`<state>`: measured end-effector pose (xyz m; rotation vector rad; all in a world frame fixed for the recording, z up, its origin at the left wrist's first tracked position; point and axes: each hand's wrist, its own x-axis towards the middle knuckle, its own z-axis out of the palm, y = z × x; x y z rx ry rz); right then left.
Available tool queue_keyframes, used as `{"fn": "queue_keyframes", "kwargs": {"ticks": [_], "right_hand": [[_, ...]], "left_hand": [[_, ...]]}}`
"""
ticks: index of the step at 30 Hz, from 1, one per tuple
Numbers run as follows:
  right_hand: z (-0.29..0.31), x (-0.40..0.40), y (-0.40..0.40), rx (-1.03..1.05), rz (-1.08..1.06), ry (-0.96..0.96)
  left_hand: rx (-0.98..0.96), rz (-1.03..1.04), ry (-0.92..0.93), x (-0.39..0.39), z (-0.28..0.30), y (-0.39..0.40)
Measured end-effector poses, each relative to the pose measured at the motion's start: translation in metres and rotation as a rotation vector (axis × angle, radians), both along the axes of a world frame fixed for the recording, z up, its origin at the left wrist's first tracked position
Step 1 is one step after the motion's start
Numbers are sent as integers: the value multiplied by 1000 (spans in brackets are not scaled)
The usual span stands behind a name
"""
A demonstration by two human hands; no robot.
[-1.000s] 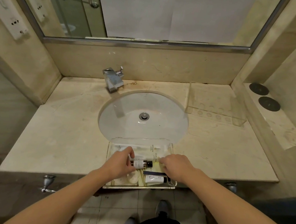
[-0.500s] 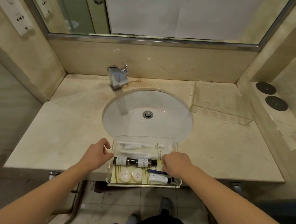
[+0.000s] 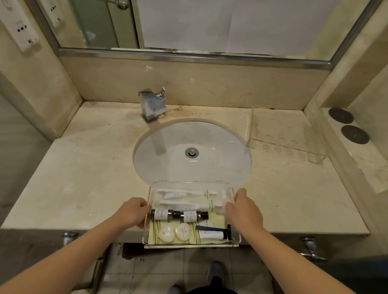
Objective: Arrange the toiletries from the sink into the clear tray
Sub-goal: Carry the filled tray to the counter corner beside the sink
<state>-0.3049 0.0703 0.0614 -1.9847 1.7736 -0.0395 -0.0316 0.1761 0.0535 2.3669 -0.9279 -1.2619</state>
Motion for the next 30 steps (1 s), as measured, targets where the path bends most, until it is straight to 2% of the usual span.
{"fn": "queue_keyframes", "kwargs": {"ticks": [2, 6, 12, 22, 30], "right_hand": [[-8, -3, -1, 105, -104, -31], [-23, -4, -3, 241, -104, 16], [-22, -1, 6, 227, -109, 101], [-3, -13, -15, 192, -164, 24], [-1, -78, -72, 226, -237, -11]], "left_hand": [[-2, 24, 35, 1, -2, 0], [3, -38, -31, -3, 1, -2], [-19, -173, -207, -4, 5, -8], [-86, -196, -225, -6, 25, -54], [-149, -308, -232, -64, 38, -128]]}}
